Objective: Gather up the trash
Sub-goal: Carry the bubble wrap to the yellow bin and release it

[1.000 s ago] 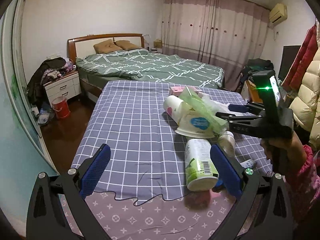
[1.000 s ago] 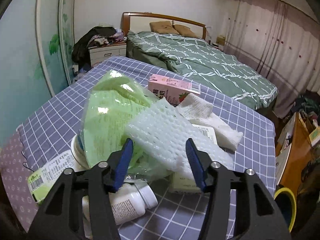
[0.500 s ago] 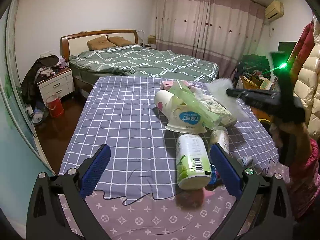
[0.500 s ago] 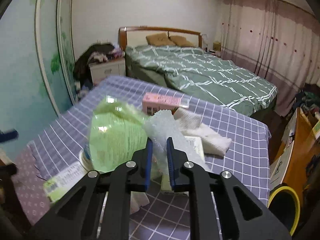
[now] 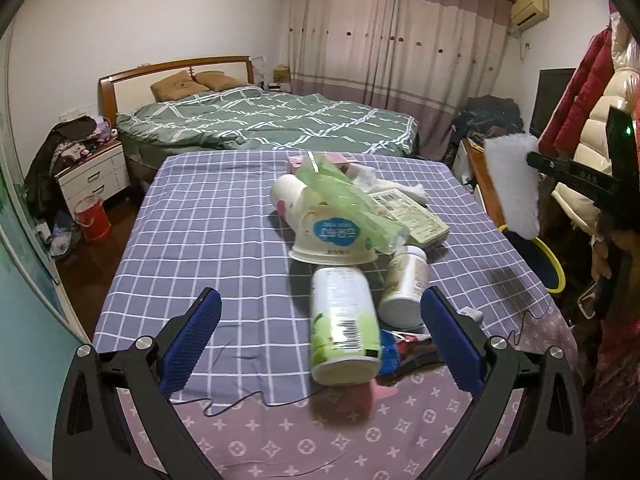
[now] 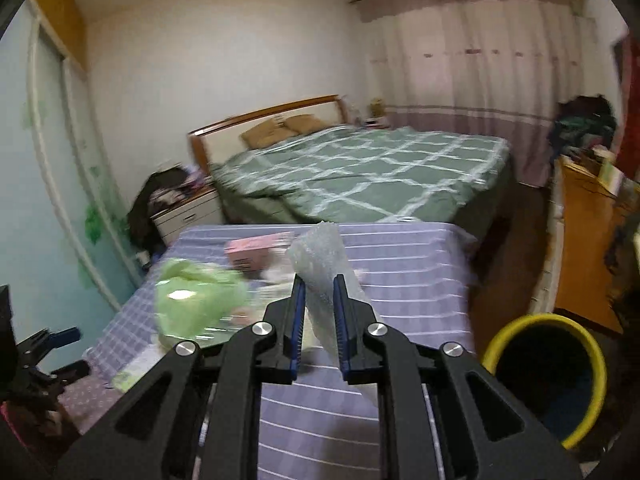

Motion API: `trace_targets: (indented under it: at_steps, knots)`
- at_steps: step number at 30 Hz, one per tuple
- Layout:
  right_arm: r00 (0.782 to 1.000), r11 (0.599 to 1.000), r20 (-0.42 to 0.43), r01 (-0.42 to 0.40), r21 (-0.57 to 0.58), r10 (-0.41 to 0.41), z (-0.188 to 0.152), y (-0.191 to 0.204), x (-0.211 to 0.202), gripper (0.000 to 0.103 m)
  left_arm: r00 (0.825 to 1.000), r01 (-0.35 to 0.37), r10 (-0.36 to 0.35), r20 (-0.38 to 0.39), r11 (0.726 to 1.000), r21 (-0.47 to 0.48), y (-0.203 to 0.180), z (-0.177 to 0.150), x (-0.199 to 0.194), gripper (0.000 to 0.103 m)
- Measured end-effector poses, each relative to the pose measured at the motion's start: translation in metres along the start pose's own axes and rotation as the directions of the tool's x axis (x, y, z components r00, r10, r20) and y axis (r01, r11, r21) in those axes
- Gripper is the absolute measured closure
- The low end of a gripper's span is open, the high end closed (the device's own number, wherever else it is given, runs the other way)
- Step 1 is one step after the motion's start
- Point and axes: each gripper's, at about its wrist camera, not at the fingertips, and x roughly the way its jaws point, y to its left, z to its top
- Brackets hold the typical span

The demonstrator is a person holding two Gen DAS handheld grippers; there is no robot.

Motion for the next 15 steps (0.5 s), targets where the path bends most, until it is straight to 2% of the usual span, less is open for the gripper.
trace_targets:
  at_steps: [4, 7, 15]
  knots:
    - [0.993, 0.990, -0.006, 0.114, 0.081, -0.114, -0.009, -0.055, -0.008, 0.090, 1.000, 0.008, -0.008, -0.006, 1.000, 0.014, -0.008, 0.002, 0.005, 0.005]
    - [0.980, 0.969, -0.033, 0.200, 0.144, -0.197, -0.020, -0.098, -0.007, 0.090, 1.000, 0.012, -0.012, -0.015, 1.000, 0.021, -0.016, 0.005, 0.010, 0.005]
    - [0.951, 0.923, -0.116, 0.308, 0.233, -0.288, -0.050, -0.169, 0.017, 0.086, 0.999, 0.016, -0.014, -0.037, 0.999, 0.051, -0.036, 0.010, 0.021, 0.005]
